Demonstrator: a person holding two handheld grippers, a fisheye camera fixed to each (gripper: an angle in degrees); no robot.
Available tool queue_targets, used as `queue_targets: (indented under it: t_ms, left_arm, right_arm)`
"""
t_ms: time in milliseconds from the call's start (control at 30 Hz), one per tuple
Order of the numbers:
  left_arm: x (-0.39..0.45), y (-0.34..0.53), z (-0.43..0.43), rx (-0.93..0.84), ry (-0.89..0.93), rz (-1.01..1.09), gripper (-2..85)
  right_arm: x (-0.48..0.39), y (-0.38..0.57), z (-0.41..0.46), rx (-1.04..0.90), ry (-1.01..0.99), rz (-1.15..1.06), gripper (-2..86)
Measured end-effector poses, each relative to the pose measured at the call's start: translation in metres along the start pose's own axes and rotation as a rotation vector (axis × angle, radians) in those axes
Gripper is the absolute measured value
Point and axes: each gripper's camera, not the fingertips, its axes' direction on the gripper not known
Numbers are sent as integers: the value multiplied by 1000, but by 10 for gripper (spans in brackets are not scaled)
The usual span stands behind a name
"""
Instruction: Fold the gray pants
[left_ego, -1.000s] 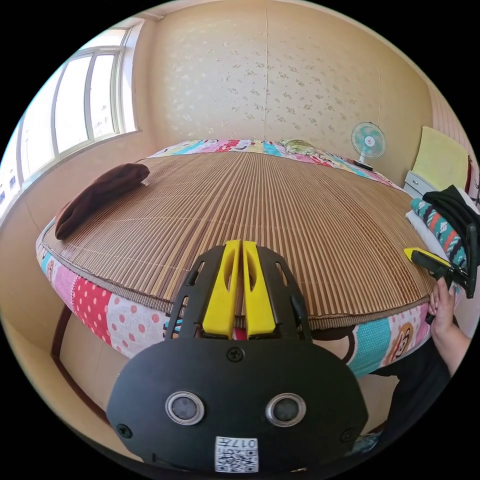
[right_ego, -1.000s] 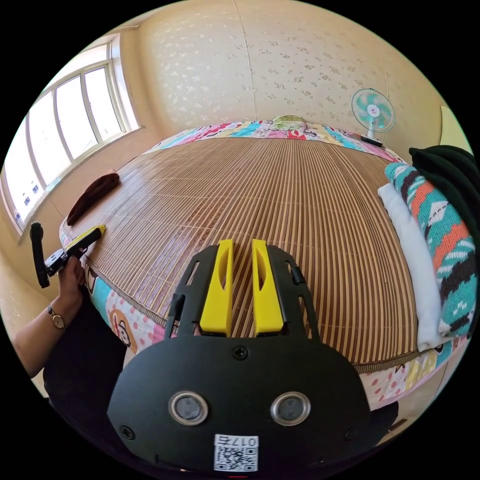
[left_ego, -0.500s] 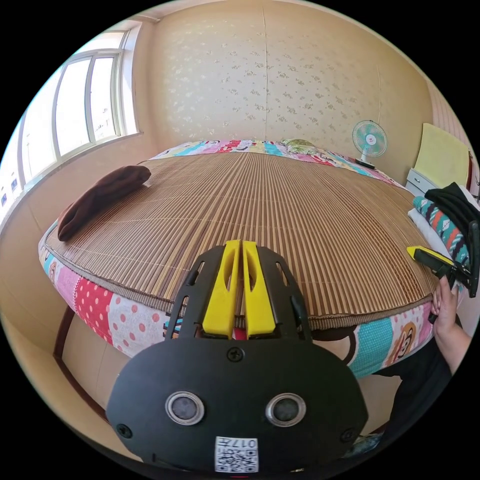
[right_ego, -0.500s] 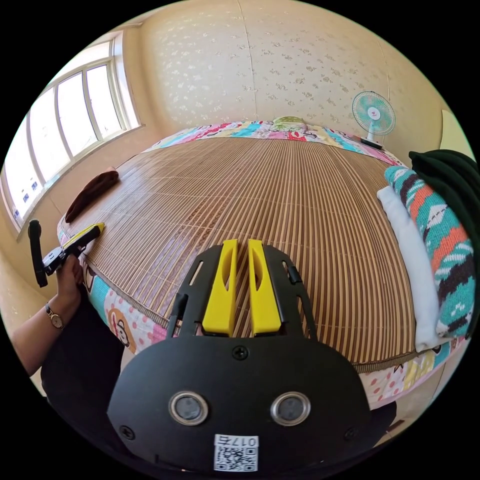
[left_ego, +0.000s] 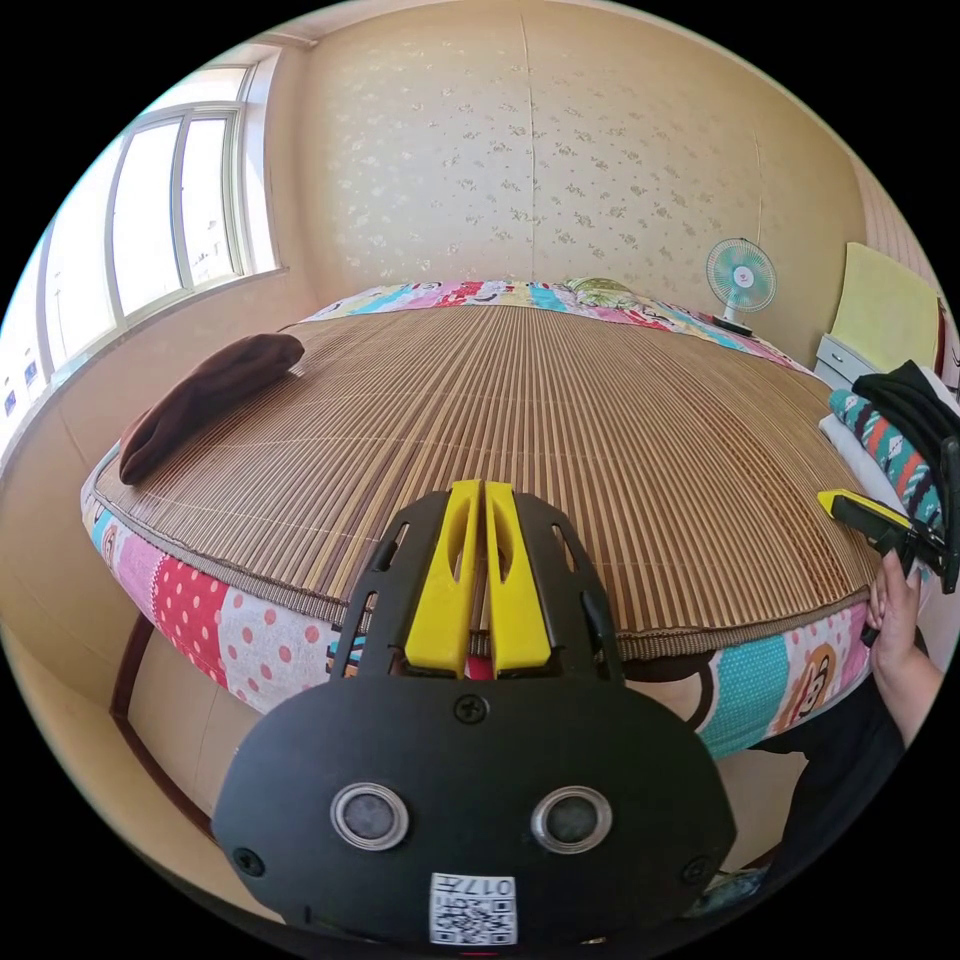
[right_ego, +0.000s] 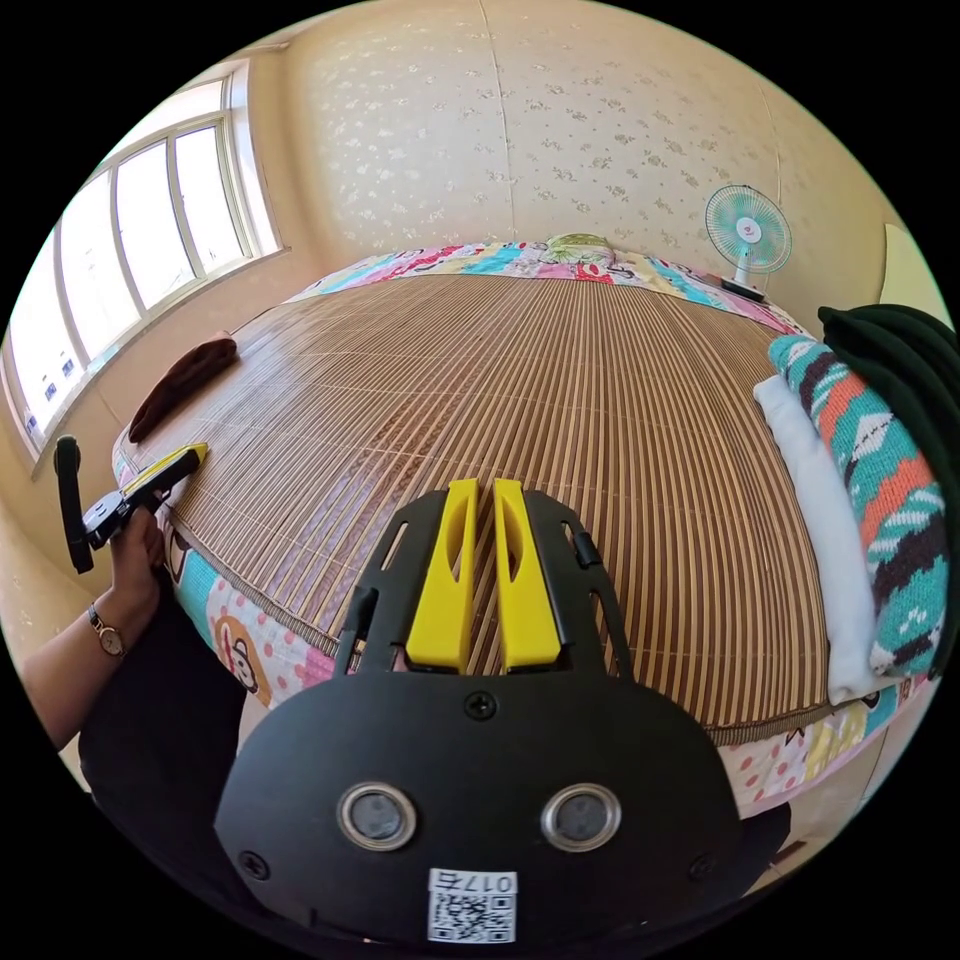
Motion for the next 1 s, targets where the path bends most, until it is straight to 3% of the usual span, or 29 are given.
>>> queue_targets:
  t_ms: [1000]
  left_arm:
    - [-1,4,17,5,-35,13,-7]
  right_arm:
    - [-12,-9,1,0,16,-4,29]
